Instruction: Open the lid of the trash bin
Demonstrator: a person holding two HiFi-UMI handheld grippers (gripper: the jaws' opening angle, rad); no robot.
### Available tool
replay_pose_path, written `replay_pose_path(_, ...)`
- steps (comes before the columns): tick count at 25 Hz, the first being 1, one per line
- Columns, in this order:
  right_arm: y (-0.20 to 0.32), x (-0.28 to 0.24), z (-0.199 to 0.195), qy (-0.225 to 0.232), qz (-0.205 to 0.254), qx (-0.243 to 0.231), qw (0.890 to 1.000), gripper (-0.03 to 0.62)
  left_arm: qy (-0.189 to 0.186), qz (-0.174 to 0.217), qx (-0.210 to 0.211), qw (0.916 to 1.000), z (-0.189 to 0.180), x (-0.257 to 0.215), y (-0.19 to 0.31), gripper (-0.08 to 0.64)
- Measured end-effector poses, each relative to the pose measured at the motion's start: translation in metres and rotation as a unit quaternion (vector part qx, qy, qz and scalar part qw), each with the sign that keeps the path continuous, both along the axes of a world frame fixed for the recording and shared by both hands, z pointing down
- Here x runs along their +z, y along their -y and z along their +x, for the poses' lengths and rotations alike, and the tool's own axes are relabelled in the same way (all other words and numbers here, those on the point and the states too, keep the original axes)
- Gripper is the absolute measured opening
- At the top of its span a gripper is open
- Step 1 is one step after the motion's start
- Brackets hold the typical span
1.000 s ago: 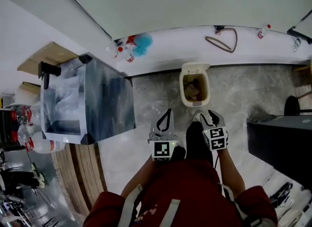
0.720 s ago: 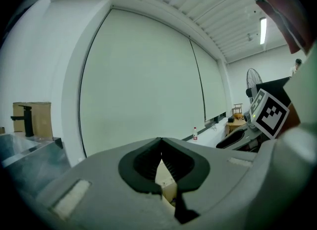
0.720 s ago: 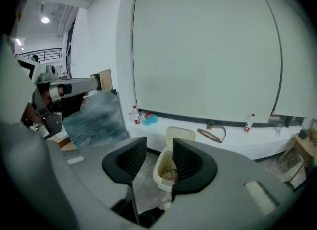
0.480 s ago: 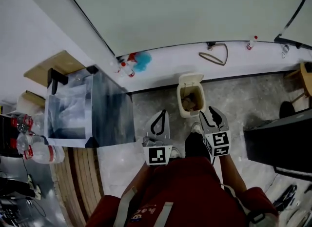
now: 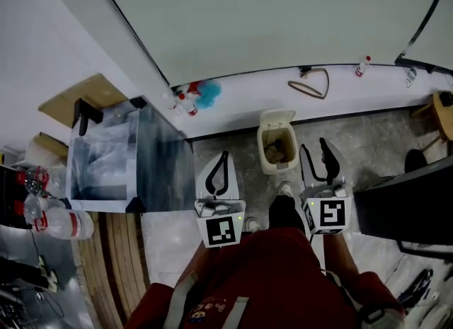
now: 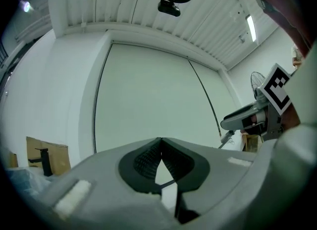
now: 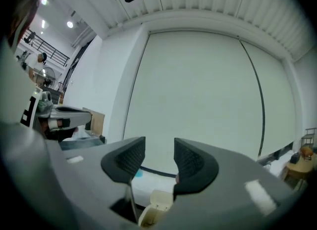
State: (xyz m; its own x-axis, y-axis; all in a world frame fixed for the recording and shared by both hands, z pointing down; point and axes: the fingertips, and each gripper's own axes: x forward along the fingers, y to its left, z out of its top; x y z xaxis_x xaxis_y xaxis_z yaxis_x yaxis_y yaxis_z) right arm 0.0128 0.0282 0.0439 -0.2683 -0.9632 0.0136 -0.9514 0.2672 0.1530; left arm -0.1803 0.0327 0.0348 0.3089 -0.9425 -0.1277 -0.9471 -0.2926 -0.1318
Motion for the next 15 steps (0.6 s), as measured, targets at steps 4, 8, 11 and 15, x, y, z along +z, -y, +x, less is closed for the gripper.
replay_pose_path(4,-0.008,-0.026,0.002,-0.008,0.041,0.005,0.999,0.179,-0.007,0.007,0.005,0.9999,-0.004,-0.012,-0.006,0.005)
replay_pose_path(8,-0.012,-0.035,-0.001,-0.008,0.056,0.006,0.998,0.179,-0.010,0.016,0.004,0.9998,-0.008,-0.020,-0.010,0.005)
replay_pose_path(11,-0.013,-0.034,-0.002,-0.010,0.057,0.002,0.998,0.179,-0.011,0.022,0.003,0.9997,-0.008,-0.024,-0.011,0.005)
replay_pose_path(15,-0.014,-0.033,-0.003,-0.014,0.056,-0.003,0.998,0.178,-0.009,0.022,0.003,0.9997,-0.007,-0.023,-0.012,0.005)
